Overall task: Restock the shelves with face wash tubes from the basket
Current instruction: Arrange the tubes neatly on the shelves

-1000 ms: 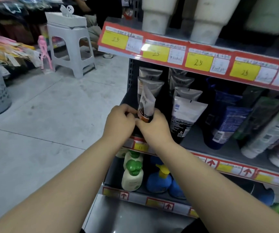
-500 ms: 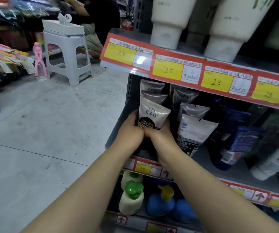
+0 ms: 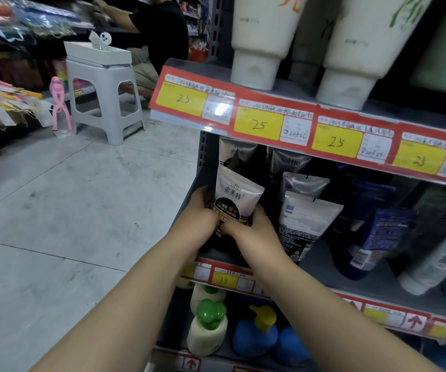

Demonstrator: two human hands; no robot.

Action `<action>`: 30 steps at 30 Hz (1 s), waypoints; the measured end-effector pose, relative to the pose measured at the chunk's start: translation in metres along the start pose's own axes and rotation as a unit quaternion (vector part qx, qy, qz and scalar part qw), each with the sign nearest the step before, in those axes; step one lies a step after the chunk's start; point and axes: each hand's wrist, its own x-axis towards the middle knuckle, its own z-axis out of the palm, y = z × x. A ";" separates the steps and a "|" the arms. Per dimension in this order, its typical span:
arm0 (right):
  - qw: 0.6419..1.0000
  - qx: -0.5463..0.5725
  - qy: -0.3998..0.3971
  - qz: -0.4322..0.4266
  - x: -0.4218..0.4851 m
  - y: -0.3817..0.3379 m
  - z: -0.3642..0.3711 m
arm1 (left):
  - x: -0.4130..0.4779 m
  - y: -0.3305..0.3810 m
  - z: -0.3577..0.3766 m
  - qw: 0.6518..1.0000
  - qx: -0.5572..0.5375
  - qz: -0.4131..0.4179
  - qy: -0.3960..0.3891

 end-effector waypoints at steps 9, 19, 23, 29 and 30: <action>0.998 -0.056 -0.021 0.003 0.002 -0.004 0.007 | 0.004 0.000 -0.001 0.997 -0.022 -0.047 0.063; 0.997 -0.044 -0.066 0.004 0.005 0.001 0.002 | -0.002 0.004 0.002 0.989 -0.109 -0.045 0.088; 0.998 -0.034 -0.046 -0.006 0.005 0.000 0.003 | -0.001 0.003 0.004 0.992 -0.112 -0.034 0.055; 0.998 -0.005 -0.058 -0.005 0.009 -0.006 -0.007 | -0.001 0.008 0.005 0.991 -0.127 -0.028 0.009; 0.998 -0.010 -0.054 -0.003 0.010 -0.005 -0.006 | -0.001 0.007 0.005 0.992 -0.120 -0.024 0.008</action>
